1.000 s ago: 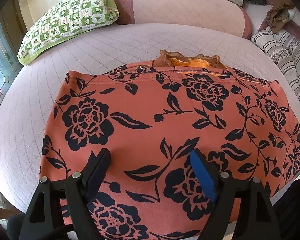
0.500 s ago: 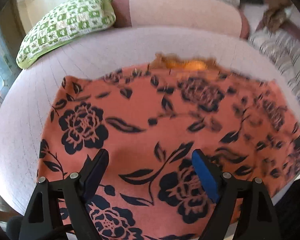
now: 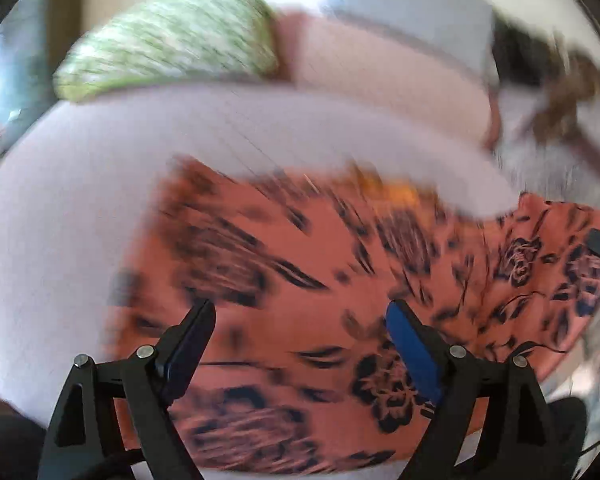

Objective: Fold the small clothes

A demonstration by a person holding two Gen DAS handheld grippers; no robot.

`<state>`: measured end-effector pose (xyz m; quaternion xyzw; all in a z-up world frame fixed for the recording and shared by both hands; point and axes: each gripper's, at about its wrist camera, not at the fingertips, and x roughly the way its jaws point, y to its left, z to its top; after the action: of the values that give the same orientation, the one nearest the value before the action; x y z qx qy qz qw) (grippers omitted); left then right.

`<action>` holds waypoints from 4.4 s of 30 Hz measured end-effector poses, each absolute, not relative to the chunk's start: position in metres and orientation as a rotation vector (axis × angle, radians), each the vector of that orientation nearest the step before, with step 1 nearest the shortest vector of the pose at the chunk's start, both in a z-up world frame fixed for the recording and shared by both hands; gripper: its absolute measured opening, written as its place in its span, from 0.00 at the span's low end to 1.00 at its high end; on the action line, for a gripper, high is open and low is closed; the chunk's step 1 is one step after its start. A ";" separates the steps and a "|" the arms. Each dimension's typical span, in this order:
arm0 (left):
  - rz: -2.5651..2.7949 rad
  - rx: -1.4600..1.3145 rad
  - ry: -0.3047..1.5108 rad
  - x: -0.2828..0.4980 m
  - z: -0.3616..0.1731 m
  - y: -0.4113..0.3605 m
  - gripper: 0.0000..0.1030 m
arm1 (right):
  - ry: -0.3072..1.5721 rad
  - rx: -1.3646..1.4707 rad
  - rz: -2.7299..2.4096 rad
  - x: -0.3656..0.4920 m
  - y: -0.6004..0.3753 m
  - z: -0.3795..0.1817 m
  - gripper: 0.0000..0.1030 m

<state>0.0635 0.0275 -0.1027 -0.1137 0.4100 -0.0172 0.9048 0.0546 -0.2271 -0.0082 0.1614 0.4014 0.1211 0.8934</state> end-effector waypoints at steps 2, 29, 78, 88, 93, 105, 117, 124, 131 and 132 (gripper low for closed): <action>0.056 -0.290 0.745 0.034 -0.081 0.073 0.85 | 0.795 0.228 0.361 0.052 -0.165 0.013 0.12; 0.195 -0.503 0.832 -0.025 -0.115 0.190 0.85 | 1.080 -0.008 0.804 0.004 0.038 -0.137 0.15; -0.030 -0.425 0.881 0.012 -0.084 0.118 0.64 | 1.008 0.528 0.731 0.042 -0.132 -0.106 0.77; -0.057 -0.423 1.088 0.108 -0.129 0.103 0.37 | 1.012 0.549 0.754 0.039 -0.138 -0.110 0.77; -0.061 -0.449 1.089 0.110 -0.132 0.110 0.15 | 1.020 0.560 0.766 0.041 -0.136 -0.113 0.77; -0.015 -0.348 1.041 0.097 -0.124 0.114 0.14 | 1.074 0.513 0.831 0.052 -0.127 -0.099 0.77; 0.003 -0.350 0.949 0.087 -0.094 0.119 0.29 | 1.190 0.750 0.759 0.125 -0.128 -0.139 0.87; -0.100 -0.235 0.912 0.111 -0.085 0.078 0.46 | 1.176 0.751 0.773 0.122 -0.128 -0.143 0.87; -0.040 -0.154 1.004 0.126 -0.120 0.076 0.45 | 1.146 0.696 0.852 0.147 -0.131 -0.097 0.87; -0.040 -0.158 1.003 0.127 -0.120 0.076 0.45 | 1.140 0.698 0.851 0.156 -0.130 -0.095 0.87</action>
<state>0.1272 0.0762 -0.1199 -0.0756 0.4804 -0.0193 0.8736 0.1561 -0.1304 -0.0952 0.3137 0.5122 0.3823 0.7022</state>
